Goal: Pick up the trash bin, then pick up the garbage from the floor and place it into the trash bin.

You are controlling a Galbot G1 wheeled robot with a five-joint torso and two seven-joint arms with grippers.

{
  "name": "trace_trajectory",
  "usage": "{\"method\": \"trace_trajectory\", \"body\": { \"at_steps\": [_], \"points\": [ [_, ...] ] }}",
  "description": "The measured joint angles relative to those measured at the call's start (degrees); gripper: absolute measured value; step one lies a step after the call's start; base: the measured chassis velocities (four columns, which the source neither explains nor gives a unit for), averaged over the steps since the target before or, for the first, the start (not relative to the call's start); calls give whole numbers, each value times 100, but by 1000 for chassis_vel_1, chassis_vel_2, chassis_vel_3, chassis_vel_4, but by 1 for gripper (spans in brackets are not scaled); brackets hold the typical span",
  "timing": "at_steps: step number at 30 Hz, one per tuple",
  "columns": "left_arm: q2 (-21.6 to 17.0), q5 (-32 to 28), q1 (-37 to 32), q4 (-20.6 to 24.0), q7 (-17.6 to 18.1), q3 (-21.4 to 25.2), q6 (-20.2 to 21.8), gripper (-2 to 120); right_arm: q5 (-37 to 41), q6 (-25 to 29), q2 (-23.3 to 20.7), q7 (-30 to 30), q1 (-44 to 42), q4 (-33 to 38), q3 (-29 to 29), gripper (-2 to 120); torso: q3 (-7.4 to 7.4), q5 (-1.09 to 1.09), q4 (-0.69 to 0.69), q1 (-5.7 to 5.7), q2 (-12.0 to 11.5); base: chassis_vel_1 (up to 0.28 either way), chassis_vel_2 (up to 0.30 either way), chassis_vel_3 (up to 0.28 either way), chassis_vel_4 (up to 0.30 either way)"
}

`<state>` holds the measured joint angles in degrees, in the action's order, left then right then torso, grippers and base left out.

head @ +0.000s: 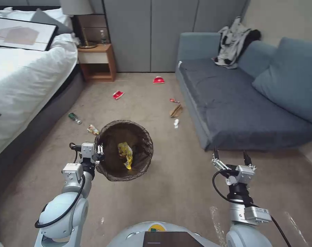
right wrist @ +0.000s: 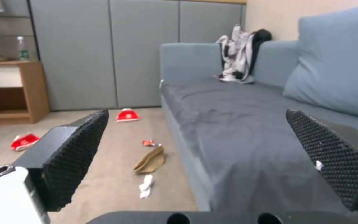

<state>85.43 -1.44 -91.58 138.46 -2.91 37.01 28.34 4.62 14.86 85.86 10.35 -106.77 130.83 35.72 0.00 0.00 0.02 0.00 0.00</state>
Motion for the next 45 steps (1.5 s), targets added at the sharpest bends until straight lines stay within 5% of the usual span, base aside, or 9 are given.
{"method": "trace_trajectory", "body": {
  "at_steps": [17, 45],
  "points": [
    [-22, -4, 22, -55, -36, -20, -20, 3, -30, -57, 47, 17, 2, 30, 8, 100, -1, 0, -2, 0, 0, -22, 34, 32, -20],
    [-49, -10, 90, -166, -104, -30, -68, 3, -132, -9, 125, 6, 46, -92, -55, 100, 0, 0, -1, 0, 0, -221, 217, 213, -222]
  ]
}}
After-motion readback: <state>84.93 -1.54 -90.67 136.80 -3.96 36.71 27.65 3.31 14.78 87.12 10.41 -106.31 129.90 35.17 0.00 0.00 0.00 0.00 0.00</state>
